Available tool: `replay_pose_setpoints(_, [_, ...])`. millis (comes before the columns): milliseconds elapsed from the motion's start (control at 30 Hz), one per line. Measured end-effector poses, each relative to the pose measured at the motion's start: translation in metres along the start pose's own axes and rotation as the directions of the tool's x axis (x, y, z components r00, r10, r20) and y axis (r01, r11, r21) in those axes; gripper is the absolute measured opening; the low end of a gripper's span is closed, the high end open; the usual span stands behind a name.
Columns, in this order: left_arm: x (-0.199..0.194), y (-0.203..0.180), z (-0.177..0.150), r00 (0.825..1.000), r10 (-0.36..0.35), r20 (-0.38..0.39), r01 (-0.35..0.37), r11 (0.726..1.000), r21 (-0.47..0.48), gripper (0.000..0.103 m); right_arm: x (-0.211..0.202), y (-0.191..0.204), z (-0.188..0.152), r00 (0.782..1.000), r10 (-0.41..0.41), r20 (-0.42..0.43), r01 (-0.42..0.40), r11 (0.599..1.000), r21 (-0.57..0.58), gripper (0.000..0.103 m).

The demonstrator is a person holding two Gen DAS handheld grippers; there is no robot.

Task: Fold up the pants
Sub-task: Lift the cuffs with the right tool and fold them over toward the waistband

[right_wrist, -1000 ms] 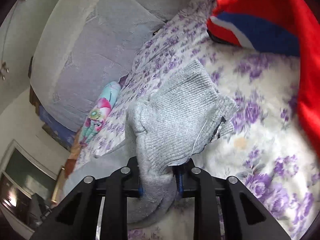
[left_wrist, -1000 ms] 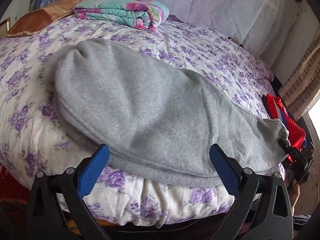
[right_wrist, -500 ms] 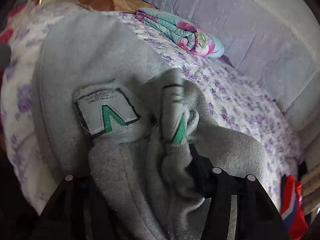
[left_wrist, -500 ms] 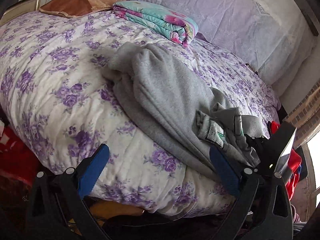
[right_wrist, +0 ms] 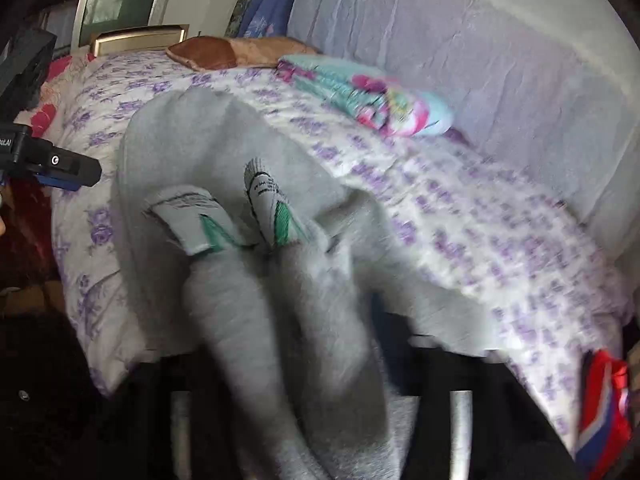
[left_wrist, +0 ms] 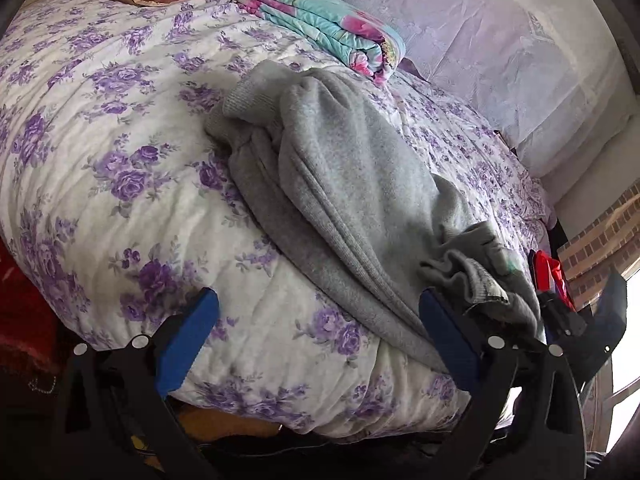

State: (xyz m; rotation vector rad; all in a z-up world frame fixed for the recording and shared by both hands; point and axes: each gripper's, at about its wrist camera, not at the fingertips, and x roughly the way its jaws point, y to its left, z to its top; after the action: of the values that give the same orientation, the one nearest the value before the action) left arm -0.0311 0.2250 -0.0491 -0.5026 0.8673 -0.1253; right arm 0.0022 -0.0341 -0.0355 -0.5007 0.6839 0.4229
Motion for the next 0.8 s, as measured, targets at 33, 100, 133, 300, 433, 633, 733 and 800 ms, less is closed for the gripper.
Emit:
replay_pose_setpoints(33, [0.000,-0.001,0.000,1.000,-0.005,-0.003,0.005,1.000,0.000,0.098,-0.004,-0.012,0.001,1.000,0.010,0.005,-0.011,0.998,0.069,0.014])
replay_pose_setpoints(100, [-0.002,-0.003,0.001,1.000,-0.012,0.001,0.012,1.000,0.011,0.098,-0.032,-0.033,0.002,0.995,-0.082,0.062,0.074,0.990,0.122,0.014])
replay_pose_setpoints(133, [-0.003,-0.004,0.001,1.000,-0.008,0.005,0.008,1.000,0.020,0.098,-0.051,-0.045,0.001,0.986,-0.142,0.090,0.128,0.981,0.144,0.014])
replay_pose_setpoints(300, [0.004,-0.007,0.006,1.000,-0.024,0.005,0.023,0.999,0.030,0.098,-0.123,-0.105,-0.028,0.855,-0.512,0.083,0.483,0.845,0.230,0.017])
replay_pose_setpoints(433, [0.019,-0.015,0.009,1.000,-0.022,-0.016,0.023,0.999,0.031,0.098,-0.094,-0.089,-0.025,0.842,-0.536,0.059,0.525,0.840,0.137,0.018])
replay_pose_setpoints(633, [0.015,-0.022,0.003,0.999,-0.033,-0.018,0.034,0.999,0.029,0.098,0.034,0.007,-0.020,0.935,-0.349,-0.060,0.326,0.914,-0.241,0.037])
replay_pose_setpoints(733, [0.010,-0.015,-0.001,1.000,-0.015,-0.013,0.015,1.000,0.019,0.098,0.042,0.031,-0.023,0.905,-0.425,-0.005,0.395,0.845,-0.361,0.043])
replay_pose_setpoints(800, [0.009,-0.007,-0.001,1.000,-0.005,-0.016,0.005,1.000,0.002,0.098,0.031,0.024,-0.019,0.909,-0.416,0.024,0.399,0.852,-0.338,0.069])
